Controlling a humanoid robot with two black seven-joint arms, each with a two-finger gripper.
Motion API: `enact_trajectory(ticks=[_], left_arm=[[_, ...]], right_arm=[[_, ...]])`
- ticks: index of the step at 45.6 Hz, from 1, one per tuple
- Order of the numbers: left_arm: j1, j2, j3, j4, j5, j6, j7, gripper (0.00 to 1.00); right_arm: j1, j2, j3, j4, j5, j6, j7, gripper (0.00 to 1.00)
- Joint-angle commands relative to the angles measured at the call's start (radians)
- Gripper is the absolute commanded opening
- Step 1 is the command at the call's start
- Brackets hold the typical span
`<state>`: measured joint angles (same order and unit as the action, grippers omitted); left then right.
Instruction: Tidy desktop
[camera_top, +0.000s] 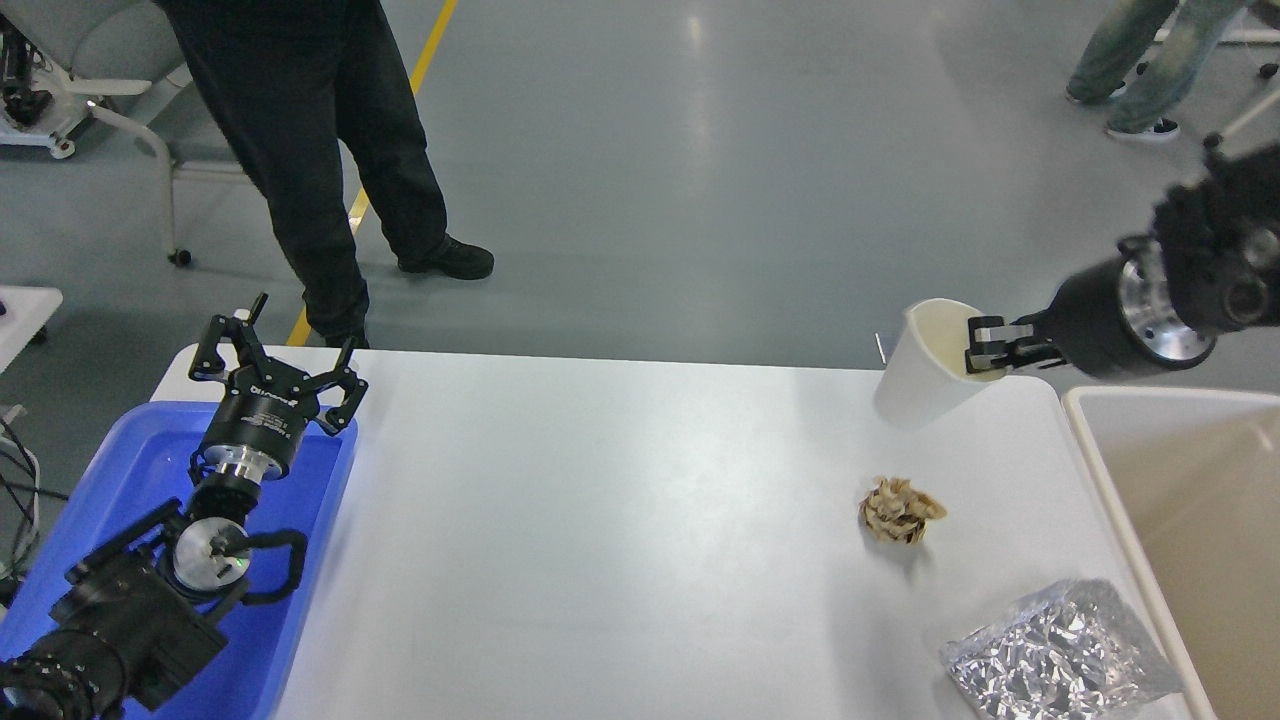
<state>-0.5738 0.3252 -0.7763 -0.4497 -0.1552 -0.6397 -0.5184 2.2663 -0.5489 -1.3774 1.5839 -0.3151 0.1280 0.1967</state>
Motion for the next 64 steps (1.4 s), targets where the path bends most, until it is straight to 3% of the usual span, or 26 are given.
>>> enact_trajectory(ticks=[1, 10, 22, 28, 40, 46, 50, 58, 64], left_arm=[[0.000, 0.000, 0.000, 0.000, 0.000, 0.000, 0.000, 1.00], [0.000, 0.000, -0.001, 0.000, -0.001, 0.000, 0.000, 1.00], [0.000, 0.000, 0.000, 0.000, -0.001, 0.000, 0.000, 1.00], [0.000, 0.000, 0.000, 0.000, -0.001, 0.000, 0.000, 1.00], [0.000, 0.000, 0.000, 0.000, 0.000, 0.000, 0.000, 1.00], [0.000, 0.000, 0.000, 0.000, -0.001, 0.000, 0.000, 1.00], [0.000, 0.000, 0.000, 0.000, -0.001, 0.000, 0.000, 1.00], [0.000, 0.000, 0.000, 0.000, -0.001, 0.000, 0.000, 1.00], [0.000, 0.000, 0.000, 0.000, -0.001, 0.002, 0.000, 1.00]], right_arm=[[-0.166, -0.311, -0.028, -0.186, -0.073, -0.039, 0.001, 0.00], [-0.499, -0.493, 0.197, -0.396, -0.068, -0.140, 0.001, 0.00], [-1.079, -0.473, 0.794, -0.709, -0.001, -0.197, -0.008, 0.00], [-1.275, -0.370, 1.024, -0.919, 0.017, -0.205, -0.011, 0.00], [-1.545, -0.010, 1.219, -1.568, 0.045, -0.182, -0.009, 0.00], [-1.571, 0.050, 1.299, -1.621, 0.045, -0.205, -0.046, 0.00], [-1.588, 0.049, 1.354, -1.625, 0.047, -0.205, -0.089, 0.00], [-1.647, 0.044, 1.440, -1.627, 0.048, -0.200, -0.118, 0.00], [-1.665, 0.027, 1.506, -1.622, 0.131, -0.176, -0.175, 0.00]])
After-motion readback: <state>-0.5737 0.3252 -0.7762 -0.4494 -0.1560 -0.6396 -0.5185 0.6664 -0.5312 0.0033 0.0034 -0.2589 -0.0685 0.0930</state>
